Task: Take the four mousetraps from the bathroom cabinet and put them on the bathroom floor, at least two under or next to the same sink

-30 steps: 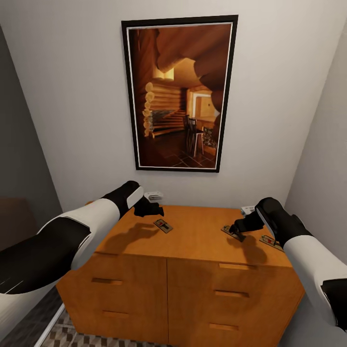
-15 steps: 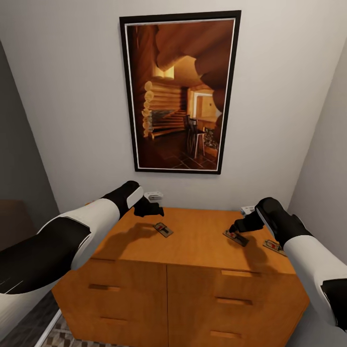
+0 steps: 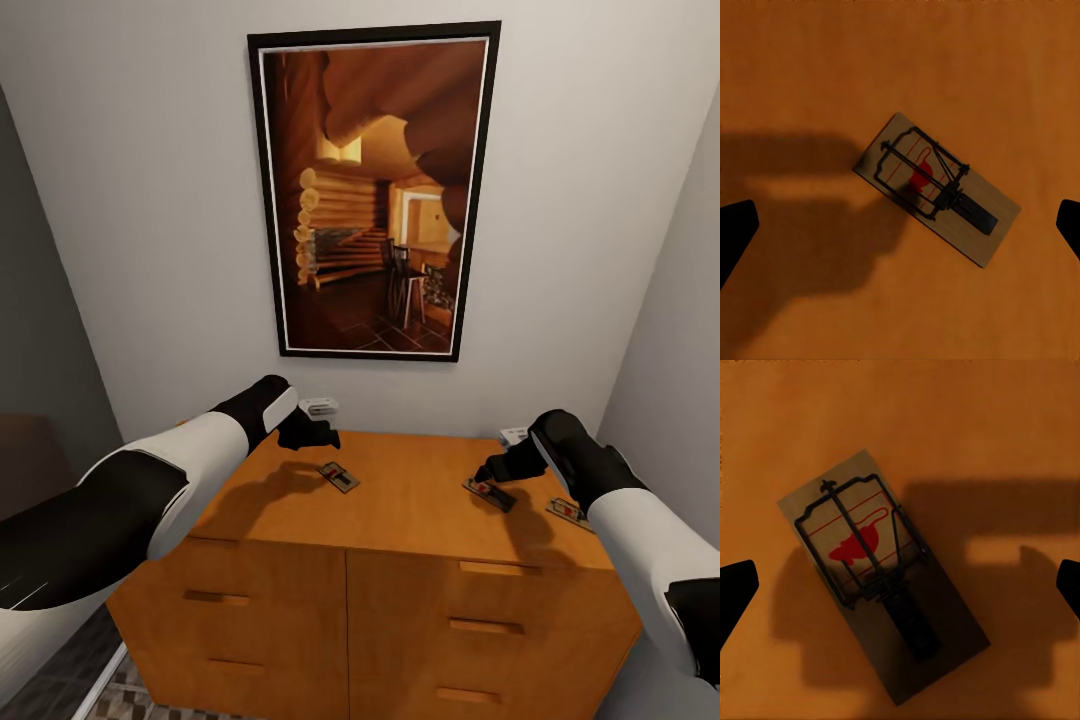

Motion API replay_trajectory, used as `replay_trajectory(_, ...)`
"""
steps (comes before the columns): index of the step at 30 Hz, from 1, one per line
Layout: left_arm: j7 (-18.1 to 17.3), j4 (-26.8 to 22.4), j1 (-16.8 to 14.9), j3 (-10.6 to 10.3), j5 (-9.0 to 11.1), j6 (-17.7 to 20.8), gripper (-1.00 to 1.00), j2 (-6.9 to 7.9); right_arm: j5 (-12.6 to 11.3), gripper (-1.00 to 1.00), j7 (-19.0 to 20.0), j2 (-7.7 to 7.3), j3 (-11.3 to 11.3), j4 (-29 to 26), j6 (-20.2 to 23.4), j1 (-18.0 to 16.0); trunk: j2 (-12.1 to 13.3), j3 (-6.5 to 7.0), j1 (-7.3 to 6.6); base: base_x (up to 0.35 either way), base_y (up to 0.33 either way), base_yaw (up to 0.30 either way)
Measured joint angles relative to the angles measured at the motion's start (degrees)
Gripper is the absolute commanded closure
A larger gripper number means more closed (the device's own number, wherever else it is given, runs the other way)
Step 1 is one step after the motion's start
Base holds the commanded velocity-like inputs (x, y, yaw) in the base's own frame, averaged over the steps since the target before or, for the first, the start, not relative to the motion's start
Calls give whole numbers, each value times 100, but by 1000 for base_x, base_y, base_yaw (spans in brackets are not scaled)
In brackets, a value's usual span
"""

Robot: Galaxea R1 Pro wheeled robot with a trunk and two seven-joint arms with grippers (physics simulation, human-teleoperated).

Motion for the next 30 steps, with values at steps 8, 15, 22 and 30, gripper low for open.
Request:
replay_trajectory(8, 2, 0, 0, 1, 3, 0, -100, 0, -5, -100, 9, 2, 8, 0, 0, 0, 0, 0, 0, 0, 0, 0)
replay_trajectory(15, -1, 0, 0, 2, 8, 0, -100, 0, -10, -100, 24, 2, 225, -7, 0, 0, 0, 0, 0, 0, 0, 0)
replay_trajectory(22, -4, 0, 0, 1, 12, 0, -100, 2, -58, -100, 141, 1, 816, -2, 1, 1, 0, 0, 0, 0, 0, 0)
replay_trajectory(30, -8, 1, 0, 2, 17, 0, -100, 4, -60, -100, 431, -28, 987, 1, 2, 1, 0, 0, 0, 0, 0, 0)
